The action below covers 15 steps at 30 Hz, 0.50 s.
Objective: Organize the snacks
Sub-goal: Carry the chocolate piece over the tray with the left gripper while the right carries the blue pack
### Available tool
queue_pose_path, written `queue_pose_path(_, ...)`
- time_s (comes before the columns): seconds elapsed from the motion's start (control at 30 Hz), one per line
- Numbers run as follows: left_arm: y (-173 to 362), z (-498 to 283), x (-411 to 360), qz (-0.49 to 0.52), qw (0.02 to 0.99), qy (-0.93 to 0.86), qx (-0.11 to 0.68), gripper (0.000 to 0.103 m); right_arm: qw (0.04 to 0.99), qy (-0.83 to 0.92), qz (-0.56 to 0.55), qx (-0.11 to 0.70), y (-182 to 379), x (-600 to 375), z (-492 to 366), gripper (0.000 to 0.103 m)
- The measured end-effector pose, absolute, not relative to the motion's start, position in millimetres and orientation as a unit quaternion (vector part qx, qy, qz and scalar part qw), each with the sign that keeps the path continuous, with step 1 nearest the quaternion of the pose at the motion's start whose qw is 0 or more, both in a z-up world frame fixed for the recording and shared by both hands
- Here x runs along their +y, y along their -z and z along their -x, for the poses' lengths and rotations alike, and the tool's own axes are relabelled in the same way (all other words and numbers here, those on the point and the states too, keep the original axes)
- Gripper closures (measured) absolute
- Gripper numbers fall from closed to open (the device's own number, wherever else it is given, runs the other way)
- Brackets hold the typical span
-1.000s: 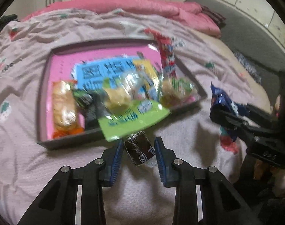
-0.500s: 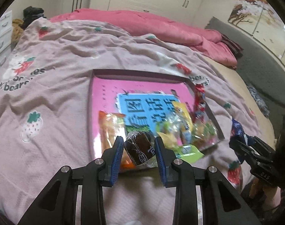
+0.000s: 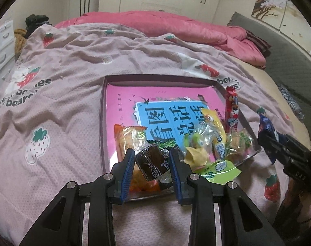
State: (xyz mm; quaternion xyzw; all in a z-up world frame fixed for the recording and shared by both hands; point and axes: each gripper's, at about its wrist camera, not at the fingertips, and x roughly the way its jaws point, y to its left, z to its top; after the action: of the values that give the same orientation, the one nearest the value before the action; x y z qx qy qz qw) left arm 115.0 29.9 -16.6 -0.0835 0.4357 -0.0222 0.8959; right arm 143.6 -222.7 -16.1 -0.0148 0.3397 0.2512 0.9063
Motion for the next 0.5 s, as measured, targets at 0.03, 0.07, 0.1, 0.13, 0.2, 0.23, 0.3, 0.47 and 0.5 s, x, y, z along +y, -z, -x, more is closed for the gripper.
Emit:
queue_pose_path(0.03, 18, -116, 30, 0.082, 0.895, 0.021, 0.438, 0.068, 0.907, -0.250, 0.015, 0.339, 16, -223, -146, 0.051)
queue_pose_path(0.07, 19, -116, 30, 0.081, 0.894, 0.020, 0.440, 0.068, 0.907, -0.250, 0.013, 0.340, 17, -222, -148, 0.051)
queue_pose_path(0.1, 21, -117, 31, 0.081, 0.893, 0.019, 0.441, 0.068, 0.907, -0.249, 0.011, 0.340, 18, -222, -151, 0.051)
queue_pose_path(0.13, 22, -117, 31, 0.081, 0.893, 0.019, 0.443, 0.068, 0.907, -0.248, 0.011, 0.340, 18, -222, -153, 0.051)
queue_pose_path(0.2, 24, -118, 31, 0.081, 0.892, 0.018, 0.445, 0.068, 0.907, -0.248, 0.009, 0.340, 19, -222, -157, 0.051)
queue_pose_path(0.23, 25, -119, 31, 0.080, 0.891, 0.018, 0.446, 0.068, 0.907, -0.248, 0.008, 0.340, 19, -222, -158, 0.051)
queue_pose_path(0.3, 26, -120, 30, 0.079, 0.891, 0.018, 0.447, 0.068, 0.907, -0.248, 0.007, 0.341, 20, -222, -162, 0.051)
queue_pose_path(0.47, 29, -122, 30, 0.079, 0.889, 0.017, 0.450, 0.068, 0.907, -0.248, 0.008, 0.340, 21, -221, -165, 0.051)
queue_pose_path(0.5, 30, -123, 30, 0.078, 0.889, 0.016, 0.450, 0.068, 0.907, -0.248, 0.007, 0.340, 21, -220, -165, 0.051)
